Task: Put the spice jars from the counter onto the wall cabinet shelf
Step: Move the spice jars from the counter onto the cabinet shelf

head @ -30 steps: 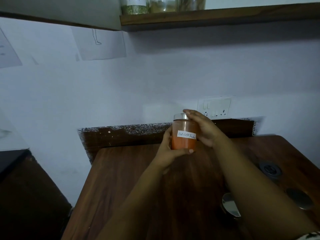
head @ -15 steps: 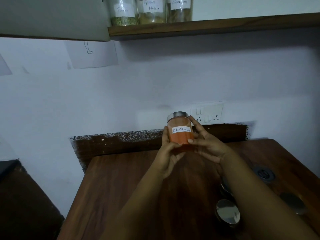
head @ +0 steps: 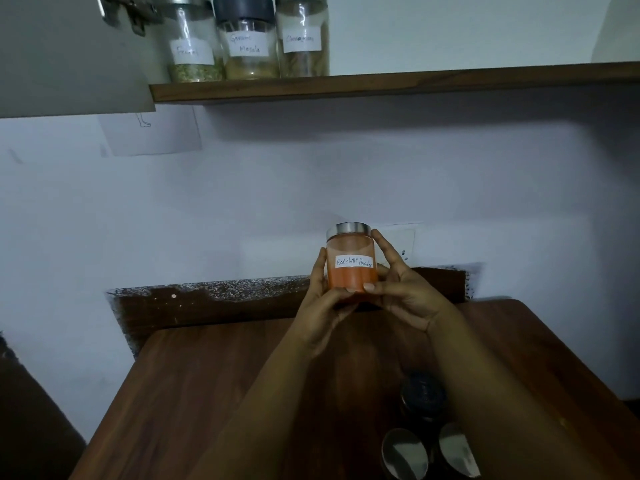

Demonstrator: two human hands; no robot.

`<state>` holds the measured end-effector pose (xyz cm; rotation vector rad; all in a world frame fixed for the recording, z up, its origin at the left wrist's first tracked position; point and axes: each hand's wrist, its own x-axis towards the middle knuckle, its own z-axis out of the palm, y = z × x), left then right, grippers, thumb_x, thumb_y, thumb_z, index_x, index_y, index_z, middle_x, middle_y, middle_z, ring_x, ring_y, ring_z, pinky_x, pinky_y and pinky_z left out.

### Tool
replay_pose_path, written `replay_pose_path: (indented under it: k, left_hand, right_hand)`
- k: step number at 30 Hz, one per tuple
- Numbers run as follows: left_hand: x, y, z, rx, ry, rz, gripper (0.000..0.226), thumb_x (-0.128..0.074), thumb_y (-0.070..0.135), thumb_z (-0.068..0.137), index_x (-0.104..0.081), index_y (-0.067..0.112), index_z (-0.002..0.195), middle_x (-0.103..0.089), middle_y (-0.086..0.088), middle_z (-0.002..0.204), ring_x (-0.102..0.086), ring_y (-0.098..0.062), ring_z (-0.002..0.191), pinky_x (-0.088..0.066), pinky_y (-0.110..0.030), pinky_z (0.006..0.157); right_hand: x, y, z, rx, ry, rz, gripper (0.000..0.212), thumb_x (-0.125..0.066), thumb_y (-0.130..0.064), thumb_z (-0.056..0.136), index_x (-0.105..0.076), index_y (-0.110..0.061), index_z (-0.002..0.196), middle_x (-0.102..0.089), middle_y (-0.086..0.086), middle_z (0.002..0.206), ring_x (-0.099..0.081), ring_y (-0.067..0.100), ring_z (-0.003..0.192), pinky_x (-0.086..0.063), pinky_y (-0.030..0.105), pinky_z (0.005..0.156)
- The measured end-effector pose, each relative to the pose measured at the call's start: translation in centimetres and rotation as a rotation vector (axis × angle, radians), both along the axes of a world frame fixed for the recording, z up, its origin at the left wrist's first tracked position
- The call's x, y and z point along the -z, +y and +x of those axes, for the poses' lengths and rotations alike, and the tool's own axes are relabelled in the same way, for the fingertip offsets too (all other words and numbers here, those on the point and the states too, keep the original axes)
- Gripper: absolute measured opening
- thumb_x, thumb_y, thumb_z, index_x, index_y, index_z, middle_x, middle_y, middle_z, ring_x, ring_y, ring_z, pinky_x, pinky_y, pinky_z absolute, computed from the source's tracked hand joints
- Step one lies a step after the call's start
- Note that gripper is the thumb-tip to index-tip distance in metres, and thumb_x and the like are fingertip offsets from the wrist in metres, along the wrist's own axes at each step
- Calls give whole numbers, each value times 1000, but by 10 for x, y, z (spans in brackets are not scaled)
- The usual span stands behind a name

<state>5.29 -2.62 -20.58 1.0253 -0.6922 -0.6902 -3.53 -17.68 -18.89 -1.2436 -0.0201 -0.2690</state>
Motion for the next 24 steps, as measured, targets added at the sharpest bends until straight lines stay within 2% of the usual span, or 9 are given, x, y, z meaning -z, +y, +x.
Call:
replay_pose_path:
  k: [8, 15, 19, 21, 24]
  left_hand:
    - [-13, -34, -27, -20, -31, 2, 93, -72, 16, 72, -26, 42, 148, -51, -11, 140, -56, -32, 123, -45, -51, 104]
    - [-15, -54, -47, -74, -45, 4, 87, -65, 8, 77, -27, 39, 149, -52, -13, 139, -57, -33, 122, -44, -53, 104]
    - [-14, -61, -56, -92, -66, 6, 85, -64, 7, 78, -29, 41, 148, -54, -11, 137, -59, -31, 121, -46, -52, 103]
    - [-13, -63, -60, -106, -92, 15, 84, -66, 8, 79, -30, 43, 146, -54, -9, 138, -59, -28, 121, -48, -49, 102]
    - [-16, -63, -67, -131, -193, 46, 87, -73, 6, 81, -29, 45, 146, -50, -1, 142, -59, -17, 122, -52, -35, 95]
  right_hand:
    - [-10, -38, -20, -24, -12, -8, 108, -90, -7, 58, -37, -50, 141, -52, 13, 140, -51, 37, 127, -47, 52, 99]
    - [-13, -58, -38, -46, -21, -10, 108, -88, -3, 58, -38, -50, 141, -52, 14, 139, -53, 36, 125, -51, 47, 92]
    - [-14, -68, -45, -68, -19, -23, 108, -88, -3, 57, -39, -51, 140, -51, 13, 140, -53, 37, 125, -50, 49, 95]
    - [-14, -73, -48, -86, -21, -37, 108, -89, -3, 58, -37, -51, 140, -49, 12, 142, -52, 36, 126, -49, 50, 97]
    - [-19, -78, -57, -103, 1, -118, 108, -84, -1, 67, -28, -55, 142, -46, 9, 144, -51, 35, 127, -49, 49, 97]
